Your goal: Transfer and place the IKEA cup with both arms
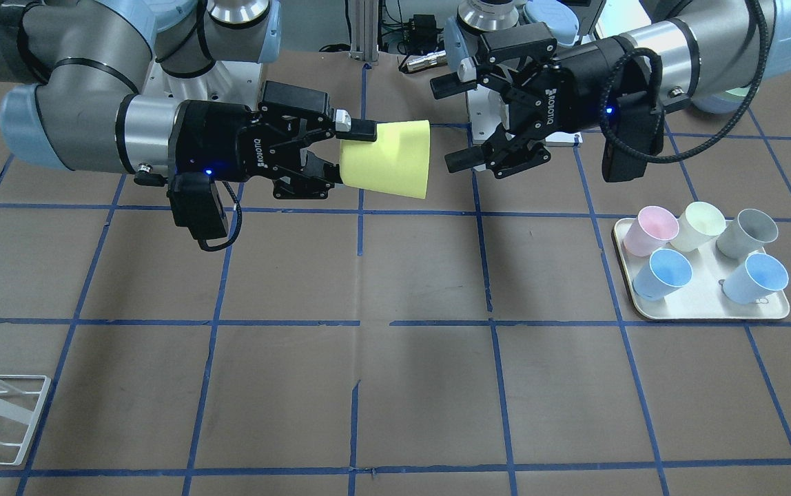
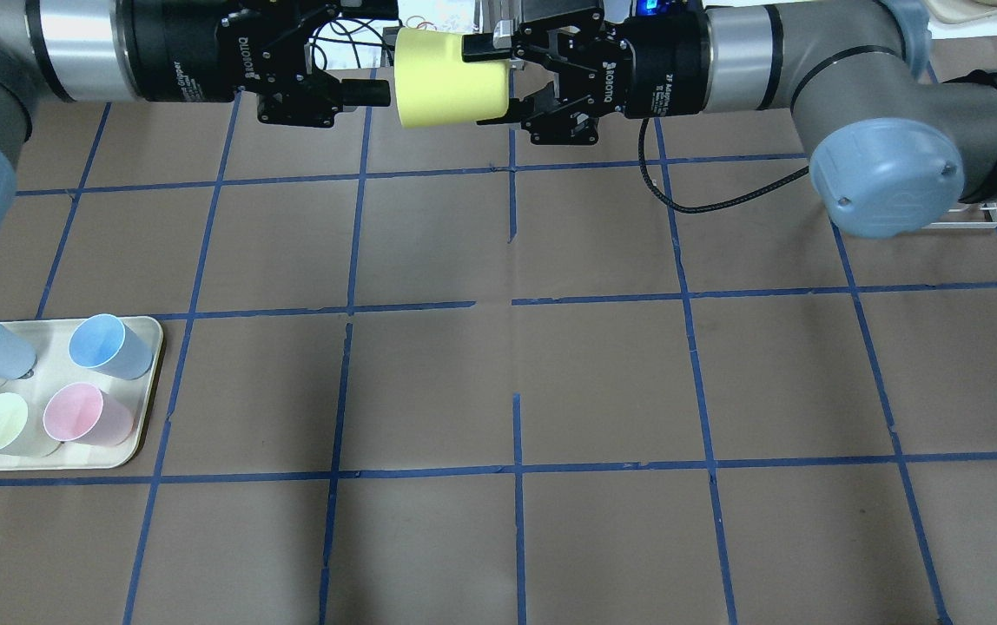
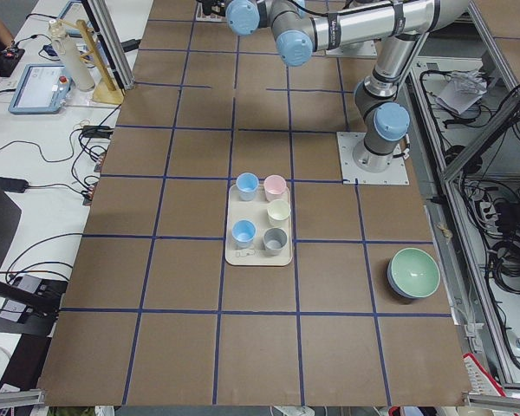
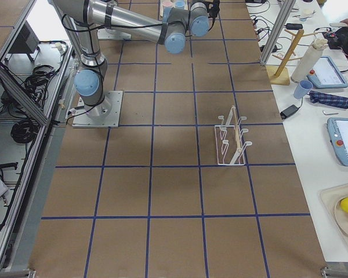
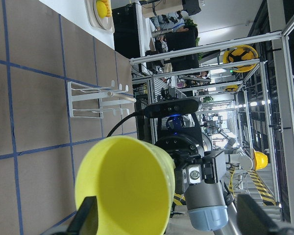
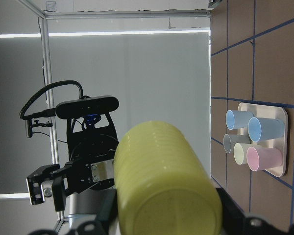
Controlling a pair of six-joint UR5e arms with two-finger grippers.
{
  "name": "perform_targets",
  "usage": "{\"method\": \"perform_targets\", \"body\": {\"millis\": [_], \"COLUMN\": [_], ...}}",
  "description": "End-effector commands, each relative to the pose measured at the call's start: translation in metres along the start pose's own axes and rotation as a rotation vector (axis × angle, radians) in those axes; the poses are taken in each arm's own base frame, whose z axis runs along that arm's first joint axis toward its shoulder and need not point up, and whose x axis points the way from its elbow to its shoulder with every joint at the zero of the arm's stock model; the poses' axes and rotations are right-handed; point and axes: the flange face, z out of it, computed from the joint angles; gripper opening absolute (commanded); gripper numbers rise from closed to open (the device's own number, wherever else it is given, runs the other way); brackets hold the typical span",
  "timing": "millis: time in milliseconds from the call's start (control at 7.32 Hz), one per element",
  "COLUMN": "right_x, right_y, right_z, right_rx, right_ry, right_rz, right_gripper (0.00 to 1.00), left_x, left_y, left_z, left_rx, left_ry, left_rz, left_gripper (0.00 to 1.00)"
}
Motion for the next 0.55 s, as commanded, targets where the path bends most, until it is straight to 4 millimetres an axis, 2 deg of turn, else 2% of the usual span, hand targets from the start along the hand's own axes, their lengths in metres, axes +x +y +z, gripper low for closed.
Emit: {"method": "perform_targets", "body": {"millis": [0,137,273,410], "right_x": [-0.0035,-0.0034,-0.0026,-0.0018], "right_y": [0.0026,0.0027,0.0022,0.0018], "right_z": [0.0026,0.0026,0.0026,0.0027], "right_rx": [-0.005,-0.005,-0.005,-0.005], "right_ry": [-0.001,-0.001,-0.001,-0.001], "right_rz": [0.003,0.006,0.009,0.011], "right_gripper": [0.05,0.06,0.07,0.08], "left_x": [0.0060,0.0062,0.0081,0.0056], "left_y": [0.0075,0.0062,0.0052,0.0052], "left_z": [0.0104,0.0081,0.0068,0.0060], "left_rx": [-0.020,-0.015,-0.012,-0.010], "left_ry": [0.003,0.002,0.003,0.003], "left_rz": [0.020,0.022,0.018,0.011], "left_gripper": [0.87,0.69,0.40,0.35]}}
